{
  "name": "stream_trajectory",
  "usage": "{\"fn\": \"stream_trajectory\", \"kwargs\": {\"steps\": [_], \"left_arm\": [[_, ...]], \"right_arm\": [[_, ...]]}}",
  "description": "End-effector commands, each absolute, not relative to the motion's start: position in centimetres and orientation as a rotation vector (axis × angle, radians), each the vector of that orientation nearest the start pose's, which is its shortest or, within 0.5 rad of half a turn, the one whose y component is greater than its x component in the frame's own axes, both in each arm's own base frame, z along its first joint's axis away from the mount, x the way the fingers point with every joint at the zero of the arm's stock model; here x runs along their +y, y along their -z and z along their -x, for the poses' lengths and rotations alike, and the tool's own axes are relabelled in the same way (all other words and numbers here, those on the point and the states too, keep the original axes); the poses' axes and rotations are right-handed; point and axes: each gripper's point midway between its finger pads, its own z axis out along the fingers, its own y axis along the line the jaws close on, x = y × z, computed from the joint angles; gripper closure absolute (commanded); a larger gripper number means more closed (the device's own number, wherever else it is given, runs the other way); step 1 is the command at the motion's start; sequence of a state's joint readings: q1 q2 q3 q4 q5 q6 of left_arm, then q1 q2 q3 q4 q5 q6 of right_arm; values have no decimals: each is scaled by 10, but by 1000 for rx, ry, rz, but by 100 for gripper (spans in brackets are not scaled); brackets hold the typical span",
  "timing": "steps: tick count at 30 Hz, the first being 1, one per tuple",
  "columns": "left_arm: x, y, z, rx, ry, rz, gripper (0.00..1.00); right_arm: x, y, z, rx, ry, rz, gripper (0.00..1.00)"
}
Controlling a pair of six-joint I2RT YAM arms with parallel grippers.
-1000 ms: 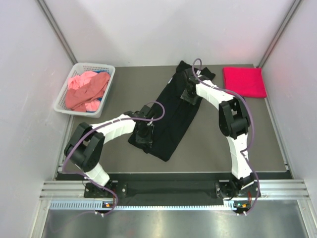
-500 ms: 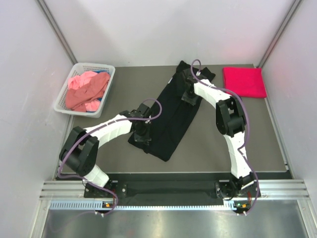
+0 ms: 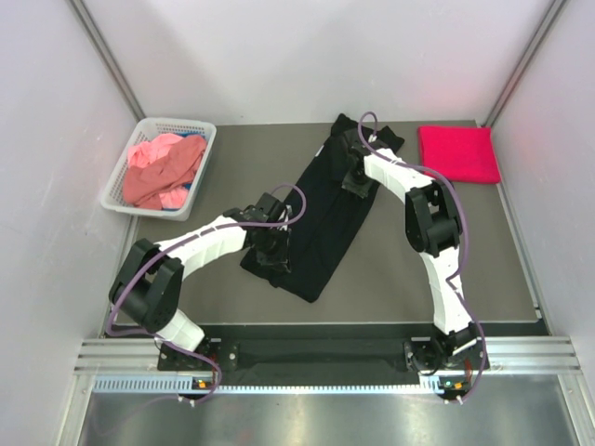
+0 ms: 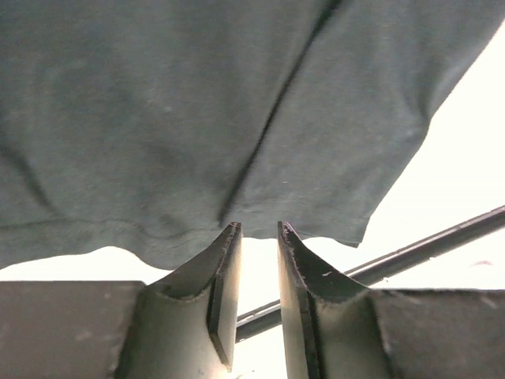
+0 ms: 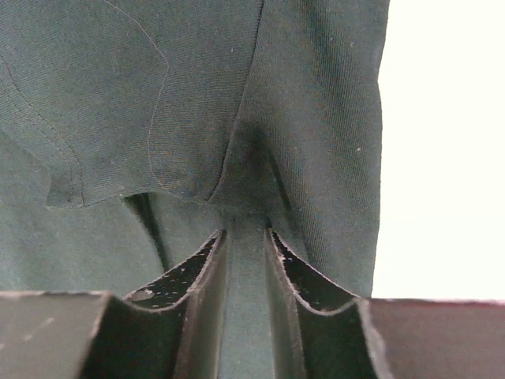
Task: Fold and stack the t-shirts
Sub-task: Fold the tshirt
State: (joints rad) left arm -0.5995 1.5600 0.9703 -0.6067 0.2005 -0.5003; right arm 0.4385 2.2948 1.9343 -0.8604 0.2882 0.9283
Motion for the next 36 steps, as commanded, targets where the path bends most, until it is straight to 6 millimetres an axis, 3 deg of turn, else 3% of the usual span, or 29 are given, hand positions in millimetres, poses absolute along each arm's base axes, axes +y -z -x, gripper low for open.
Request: {"fn": "stream_trajectory", "kwargs": {"steps": [1,7,19,26,27,29,32,36], "left_arm": [[-228,-56,-226,2836,617,-266,69],[-223,-45,-221,2858,586,-289,68],[-221,-23,-226,2876,528,-318,67],[-220,-22,-226,2870,516,-333,67],[-219,-21,-225,2871,515,-333,69],[-221,-20,-225,2868,531,-331,84],[-225,-19,-224,2864,558,-330,100],[-226,-24,-224,2856,570,-310,100]], "right_arm": [[200,-44,-475,2558,14,-721,75],[199,-35,-474,2564,10,-732,87],[198,-29,-476,2565,5,-742,87],[200,-29,-479,2551,-19,-747,83],[201,-28,-479,2551,-24,-749,82],[200,-27,-480,2550,-19,-755,80],[201,-24,-482,2551,-23,-758,79],[200,-16,-478,2573,-9,-764,81]]}}
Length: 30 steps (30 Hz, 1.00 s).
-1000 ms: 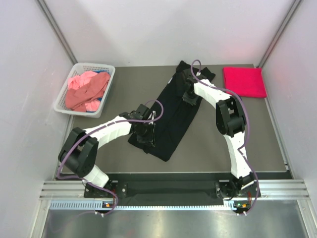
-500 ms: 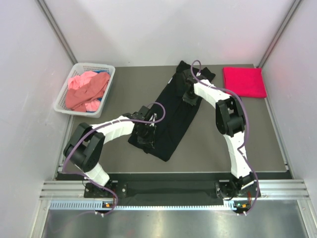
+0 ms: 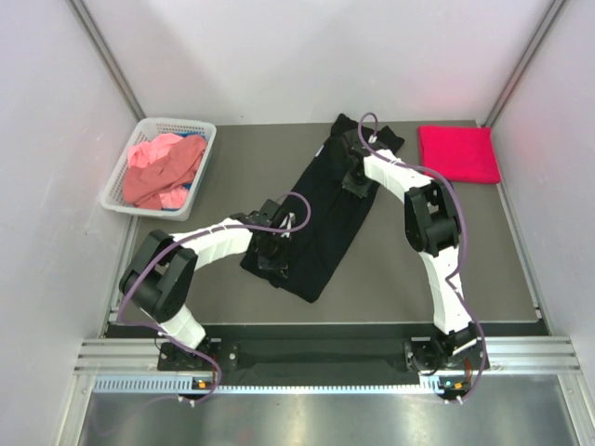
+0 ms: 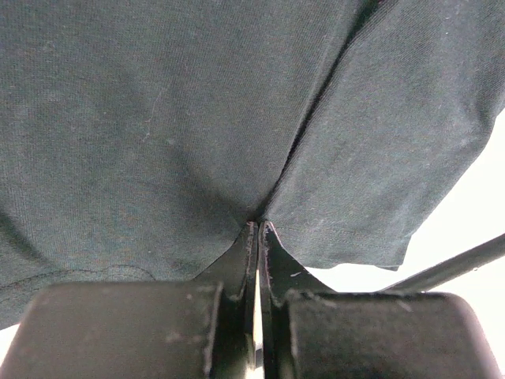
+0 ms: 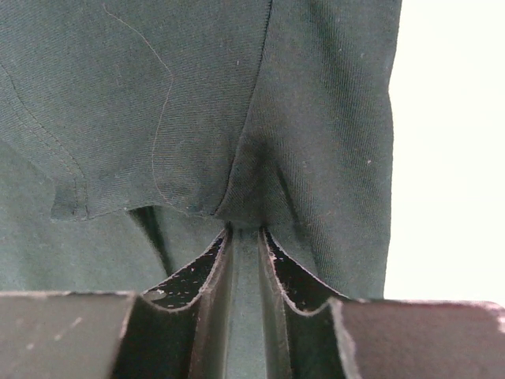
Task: Fold and stack the t-shirts
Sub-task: Fold the tshirt
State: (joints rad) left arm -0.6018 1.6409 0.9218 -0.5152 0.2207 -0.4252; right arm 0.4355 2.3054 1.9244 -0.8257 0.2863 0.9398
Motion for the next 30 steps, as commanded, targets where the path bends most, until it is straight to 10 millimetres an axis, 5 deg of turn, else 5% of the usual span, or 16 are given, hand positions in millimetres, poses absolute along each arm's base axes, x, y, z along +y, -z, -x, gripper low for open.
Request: {"fn": "stream_trajectory", "kwargs": {"steps": [1,9,19,30], "left_arm": [[-225,-25,-224,2855,570,-303,100],[-225,-43,-224,2813,585,-245,100],[-215,-51,-218,2817,546,-177,100],[-210,-45,-209,2857,529,-142,100]], "right_arm": [[199,-15,-477,2575,-4,-767,82],[197,-14,-475,2575,-8,-776,100],[209,-50,-488,2492,-159,-719,100],[230,-62,-492,2460,-272,-651,100]]}}
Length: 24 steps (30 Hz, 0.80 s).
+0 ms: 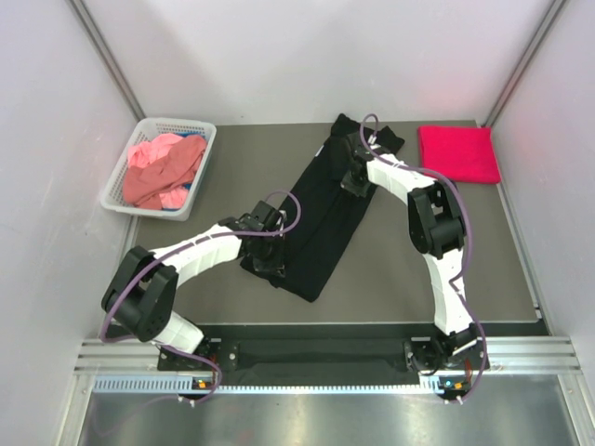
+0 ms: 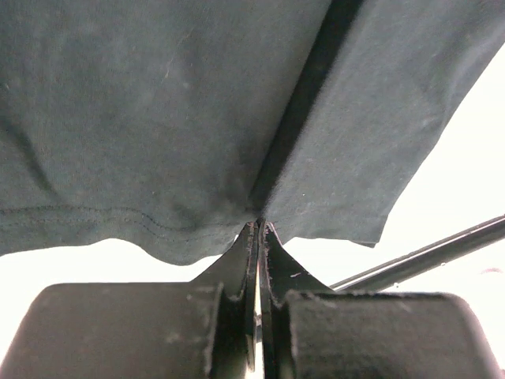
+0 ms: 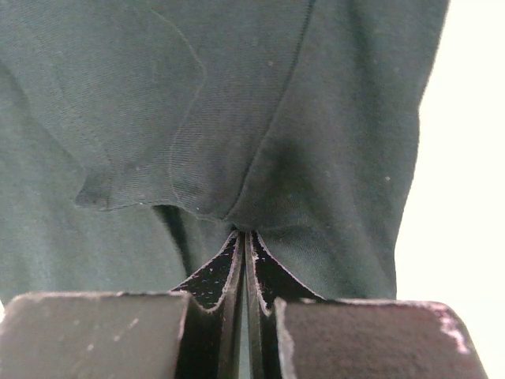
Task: Fold and stack the t-shirts
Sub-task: Fold the tshirt
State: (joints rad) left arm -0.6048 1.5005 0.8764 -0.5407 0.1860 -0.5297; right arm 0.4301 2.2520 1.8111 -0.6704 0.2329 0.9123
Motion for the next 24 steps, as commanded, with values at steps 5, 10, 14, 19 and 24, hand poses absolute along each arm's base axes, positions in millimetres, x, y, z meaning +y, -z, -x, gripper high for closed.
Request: {"fn": "stream_trajectory", "kwargs": {"steps": [5,10,14,19,24], "left_arm": [[-207,-41,-204,2876,522,-125,100],[-207,-40,-203,2879,532,-123,100],[-212,-43,-201,2874,566,-132,100],[-218,-46,-202,2864,615,-121,100],[-223,-49,-202,2858,640,-116,100]], "right_arm": [[229,-65,-489,2455,-265,-651,100],[219,-65,-481,2472,-206,-673,100],[209,-67,-471,2484,-159,-677,100],[209,-85,-472,2419,-216,-656,100],[217,-95,-479,2376,-285,-631,100]]}}
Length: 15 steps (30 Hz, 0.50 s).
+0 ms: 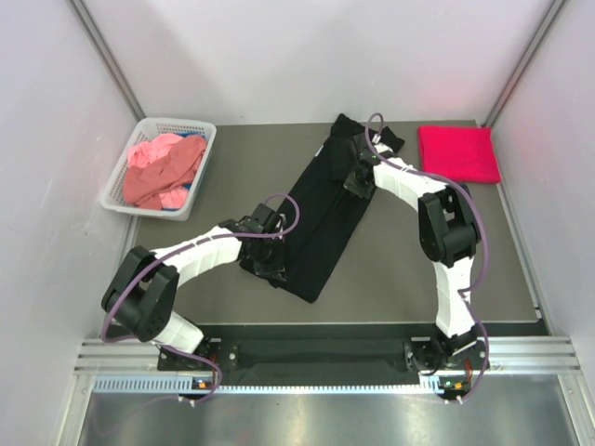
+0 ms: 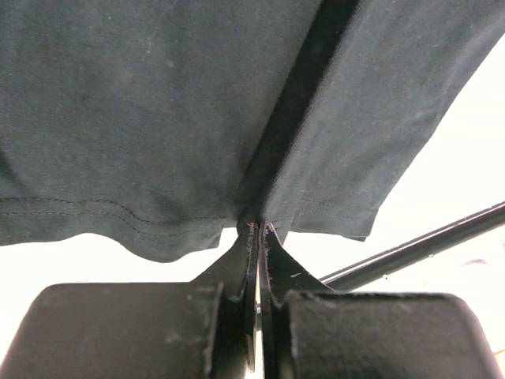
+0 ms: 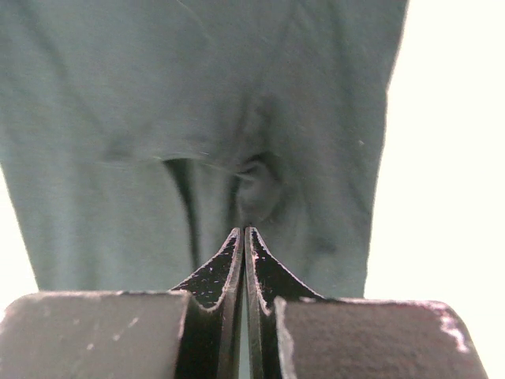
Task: Fold and stack the t-shirts
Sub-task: Fold the tshirt
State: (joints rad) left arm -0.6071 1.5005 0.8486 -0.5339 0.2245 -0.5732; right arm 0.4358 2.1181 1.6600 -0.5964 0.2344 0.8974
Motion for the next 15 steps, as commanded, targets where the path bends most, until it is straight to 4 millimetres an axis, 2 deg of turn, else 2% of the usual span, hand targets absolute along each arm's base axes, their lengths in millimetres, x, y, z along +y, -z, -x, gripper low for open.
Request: {"fn": "stream_trajectory", "kwargs": {"steps": [1,9,15], "left_arm": [[-223,-48,-201,2862,639,-115,100],[-214,-45,-200,2875,578,-73,100],[-206,-37,-198,2900,512,-50,100]], "right_arm": [[218,-94,-480,2373,-292,-630,100],[236,-93,-495,2344,-387,-597,100],[237,-86,-495,2352,-386,-603,100]]}}
